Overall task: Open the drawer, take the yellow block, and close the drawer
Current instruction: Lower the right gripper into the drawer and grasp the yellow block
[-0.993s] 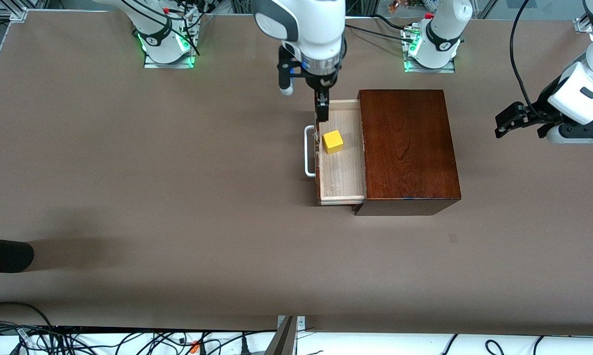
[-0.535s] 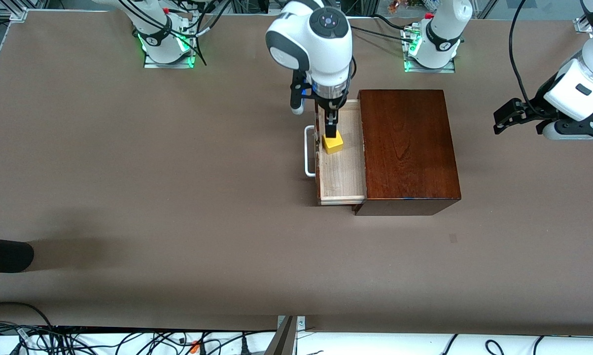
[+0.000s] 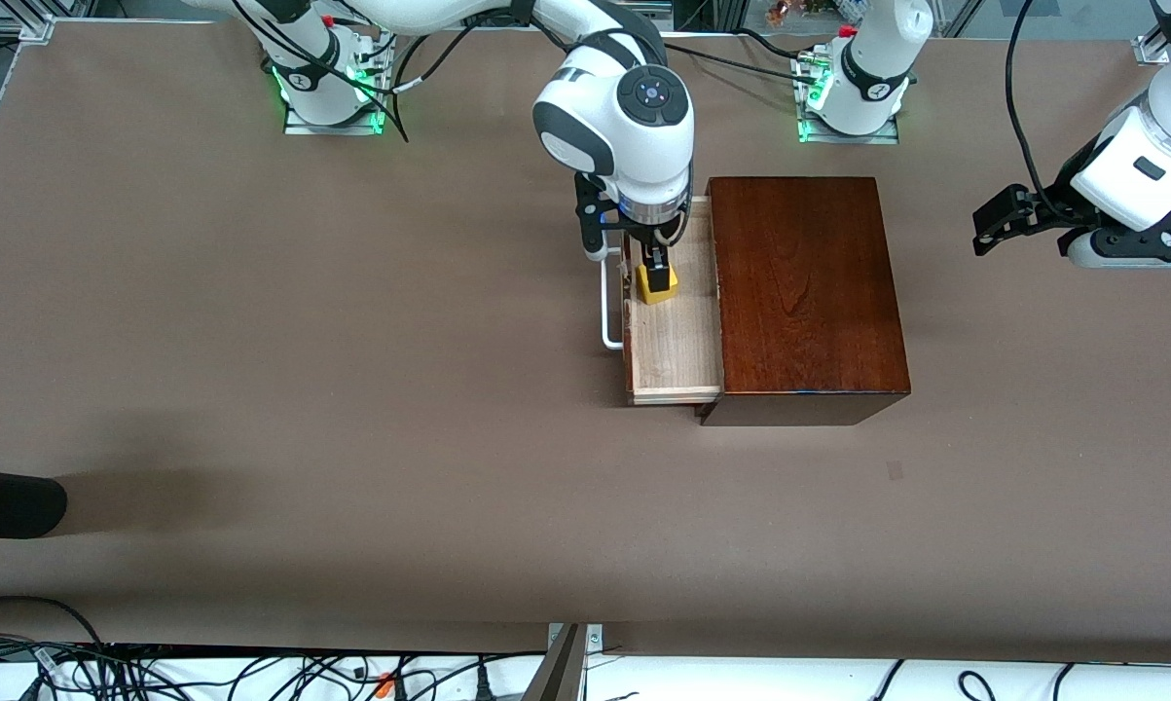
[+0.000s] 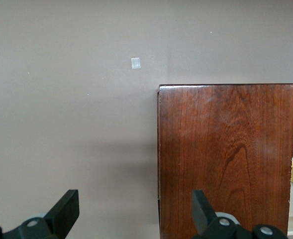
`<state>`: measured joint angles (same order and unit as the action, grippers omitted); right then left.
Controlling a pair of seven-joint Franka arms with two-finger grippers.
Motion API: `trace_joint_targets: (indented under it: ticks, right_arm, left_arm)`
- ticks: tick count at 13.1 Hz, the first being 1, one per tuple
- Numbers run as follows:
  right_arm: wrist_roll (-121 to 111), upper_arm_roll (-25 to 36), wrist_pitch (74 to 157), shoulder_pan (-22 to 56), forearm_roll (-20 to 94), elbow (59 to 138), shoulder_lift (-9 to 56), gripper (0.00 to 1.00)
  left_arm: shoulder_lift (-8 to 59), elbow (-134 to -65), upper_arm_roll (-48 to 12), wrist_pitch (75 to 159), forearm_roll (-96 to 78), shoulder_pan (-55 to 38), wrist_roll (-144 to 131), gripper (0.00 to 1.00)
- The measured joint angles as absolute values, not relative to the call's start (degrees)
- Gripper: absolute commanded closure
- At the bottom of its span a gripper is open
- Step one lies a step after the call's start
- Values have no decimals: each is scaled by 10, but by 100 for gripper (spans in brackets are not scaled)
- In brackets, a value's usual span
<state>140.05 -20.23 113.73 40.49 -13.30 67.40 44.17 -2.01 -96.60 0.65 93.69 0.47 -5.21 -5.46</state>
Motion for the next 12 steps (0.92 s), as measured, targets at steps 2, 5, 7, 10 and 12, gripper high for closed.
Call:
trace_joint_targets:
  ticks: [2, 5, 7, 10, 12]
  right_arm:
    - [1386, -202, 1149, 406, -143, 677, 449, 0]
    - [1385, -202, 1170, 407, -152, 683, 456, 0]
    - [1385, -201, 1176, 407, -152, 683, 460, 0]
    - [1385, -195, 1189, 407, -152, 685, 467, 25]
    - [1385, -195, 1194, 407, -152, 685, 473, 79]
  left_arm:
    - [-20, -965, 6, 936, 5, -52, -55, 0]
    - [-20, -965, 6, 935, 5, -52, -55, 0]
    - [-20, -965, 6, 935, 5, -52, -55, 0]
    - [-20, -965, 6, 934, 5, -52, -55, 0]
    - [-20, -965, 6, 933, 5, -52, -55, 0]
